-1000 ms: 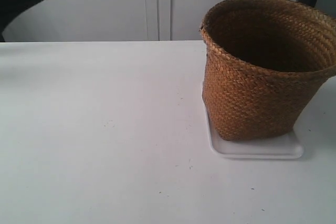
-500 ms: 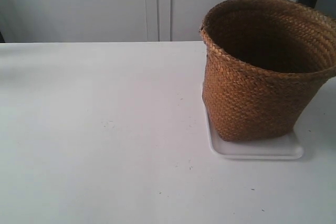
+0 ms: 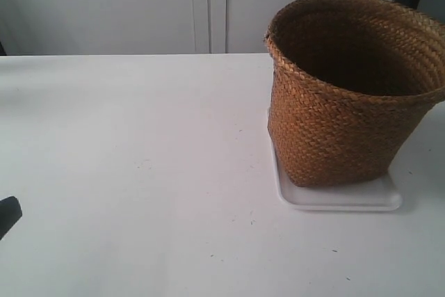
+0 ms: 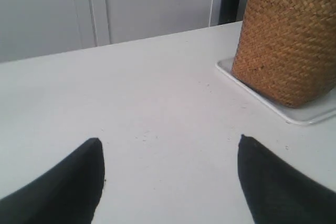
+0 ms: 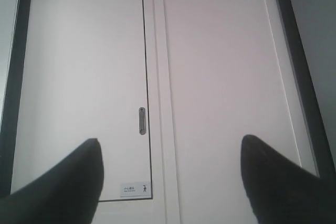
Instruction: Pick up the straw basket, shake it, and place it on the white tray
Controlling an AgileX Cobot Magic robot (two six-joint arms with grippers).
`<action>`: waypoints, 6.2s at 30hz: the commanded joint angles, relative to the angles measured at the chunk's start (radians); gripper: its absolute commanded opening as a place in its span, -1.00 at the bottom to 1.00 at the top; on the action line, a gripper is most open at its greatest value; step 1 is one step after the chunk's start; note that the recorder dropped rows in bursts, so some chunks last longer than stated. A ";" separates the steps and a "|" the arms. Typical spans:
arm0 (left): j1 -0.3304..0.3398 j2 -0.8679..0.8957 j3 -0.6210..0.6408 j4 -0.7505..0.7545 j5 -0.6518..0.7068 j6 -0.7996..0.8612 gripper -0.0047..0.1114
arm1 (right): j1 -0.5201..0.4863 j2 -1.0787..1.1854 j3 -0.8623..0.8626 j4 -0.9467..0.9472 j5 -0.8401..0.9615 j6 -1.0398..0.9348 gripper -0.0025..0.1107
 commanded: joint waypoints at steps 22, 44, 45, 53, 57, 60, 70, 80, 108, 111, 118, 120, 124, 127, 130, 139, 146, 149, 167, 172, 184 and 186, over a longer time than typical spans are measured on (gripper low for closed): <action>0.395 -0.264 0.103 -0.428 0.274 0.513 0.36 | 0.002 -0.002 -0.001 -0.003 0.000 0.004 0.25; 0.395 -0.263 0.103 -0.444 0.450 0.544 0.36 | 0.002 -0.002 -0.001 -0.003 -0.007 0.004 0.25; 0.395 -0.263 0.103 -0.444 0.450 0.544 0.36 | 0.002 -0.002 -0.001 -0.003 -0.007 0.004 0.25; 0.395 -0.263 0.103 -0.444 0.450 0.544 0.36 | 0.002 -0.002 -0.001 -0.003 -0.007 0.004 0.25; 0.395 -0.263 0.103 -0.444 0.450 0.544 0.36 | 0.002 -0.002 -0.001 -0.003 -0.007 0.004 0.25; 0.395 -0.263 0.103 -0.444 0.450 0.544 0.36 | 0.002 -0.002 -0.001 0.002 -0.036 0.033 0.25; 0.395 -0.263 0.103 -0.444 0.450 0.544 0.36 | 0.002 -0.002 0.122 1.039 -0.184 -0.918 0.25; 0.395 -0.263 0.103 -0.444 0.450 0.544 0.36 | 0.002 0.003 0.312 1.235 -0.209 -0.927 0.25; 0.395 -0.263 0.103 -0.444 0.450 0.544 0.36 | 0.169 -0.001 0.570 2.071 0.415 -2.212 0.25; 0.395 -0.263 0.103 -0.444 0.450 0.544 0.36 | 0.169 -0.001 0.635 2.085 0.439 -2.212 0.25; 0.395 -0.263 0.103 -0.444 0.450 0.544 0.36 | 0.169 -0.001 0.684 2.061 0.520 -2.220 0.25; 0.395 -0.264 0.103 -0.441 0.450 0.544 0.36 | 0.169 -0.001 0.684 2.016 0.595 -2.222 0.25; 0.395 -0.264 0.103 -0.441 0.450 0.544 0.36 | 0.169 -0.002 0.684 1.968 0.654 -2.224 0.25; 0.395 -0.264 0.103 -0.441 0.450 0.544 0.36 | 0.169 -0.002 0.684 1.968 0.654 -2.241 0.25; 0.395 -0.264 0.103 -0.441 0.450 0.544 0.36 | 0.169 -0.002 0.684 1.968 0.654 -2.241 0.25; 0.395 -0.264 0.103 -0.441 0.450 0.544 0.36 | 0.169 -0.002 0.684 1.972 0.654 -2.241 0.25; 0.395 -0.264 0.103 -0.441 0.450 0.544 0.36 | 0.169 -0.002 0.684 1.972 0.654 -2.241 0.25; 0.395 -0.264 0.103 -0.441 0.450 0.544 0.36 | 0.169 -0.002 0.684 1.972 0.654 -2.241 0.25; 0.395 -0.264 0.103 -0.441 0.450 0.544 0.36 | 0.169 -0.002 0.684 1.975 0.654 -2.241 0.25; 0.395 -0.264 0.103 -0.441 0.450 0.544 0.36 | 0.169 -0.002 0.684 1.974 0.654 -2.221 0.25; 0.395 -0.264 0.103 -0.441 0.450 0.544 0.36 | 0.169 -0.002 0.684 1.974 0.654 -2.221 0.25; 0.395 -0.264 0.103 -0.441 0.450 0.544 0.36 | 0.169 -0.002 0.684 1.974 0.654 -2.221 0.25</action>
